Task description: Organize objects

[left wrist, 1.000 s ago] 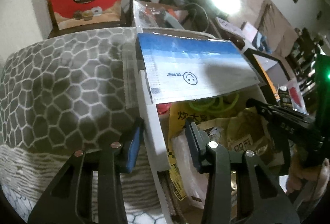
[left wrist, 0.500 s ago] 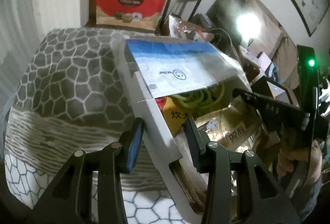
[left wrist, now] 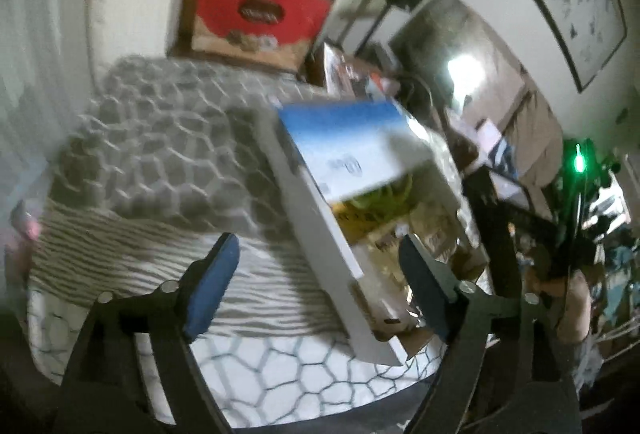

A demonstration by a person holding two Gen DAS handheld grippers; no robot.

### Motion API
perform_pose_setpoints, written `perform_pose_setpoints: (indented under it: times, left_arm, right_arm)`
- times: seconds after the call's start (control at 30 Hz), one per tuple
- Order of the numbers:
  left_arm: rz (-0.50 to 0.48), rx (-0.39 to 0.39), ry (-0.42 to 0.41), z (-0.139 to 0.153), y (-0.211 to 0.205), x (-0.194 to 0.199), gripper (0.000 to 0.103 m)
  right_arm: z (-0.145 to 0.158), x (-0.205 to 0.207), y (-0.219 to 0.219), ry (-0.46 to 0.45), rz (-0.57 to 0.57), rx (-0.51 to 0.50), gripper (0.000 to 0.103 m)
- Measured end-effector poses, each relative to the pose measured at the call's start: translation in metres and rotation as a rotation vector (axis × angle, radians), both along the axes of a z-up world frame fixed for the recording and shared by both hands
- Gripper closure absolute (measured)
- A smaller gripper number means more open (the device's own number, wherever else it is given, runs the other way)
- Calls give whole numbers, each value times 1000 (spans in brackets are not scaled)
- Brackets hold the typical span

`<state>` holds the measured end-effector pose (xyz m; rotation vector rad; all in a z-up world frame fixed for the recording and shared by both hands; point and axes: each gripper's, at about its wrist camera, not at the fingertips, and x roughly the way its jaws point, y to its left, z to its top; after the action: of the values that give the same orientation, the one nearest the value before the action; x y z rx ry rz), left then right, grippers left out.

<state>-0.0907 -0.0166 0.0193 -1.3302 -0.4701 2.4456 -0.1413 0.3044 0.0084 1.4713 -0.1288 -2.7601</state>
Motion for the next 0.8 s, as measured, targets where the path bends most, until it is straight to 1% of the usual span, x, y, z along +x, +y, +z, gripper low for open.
perform_pose_setpoints:
  times: [0.03,0.07,0.17,0.27,0.43,0.5,0.63,0.8]
  left_arm:
    - [12,-6,12,6,-7,-1,15]
    - [24,-19,29,15,-16,-4,12]
    - [58,-51,56,26,-34,-14,10]
    - [49,-60,53,29,-45,-34,8]
    - [-21,-68,17,16,-39,-73,8]
    - [-63,-54,20,10,-30,-88,8]
    - [-108,-49,23,-5,-14,-117,8]
    - [-168,-18,-8,-27,4,-151,9]
  right_arm:
    - [5,7,3,2,-11,-2,50]
    - [10,15,6,8,-19,-21,50]
    - [17,35,10,4,-23,-76,50]
    - [20,55,9,-6,-19,-120,50]
    - [17,85,5,-18,-11,-207,50]
    - [12,95,4,-32,-13,-235,50]
    - [-3,109,-1,-74,-11,-342,50]
    - [-19,115,-10,-93,-5,-461,50]
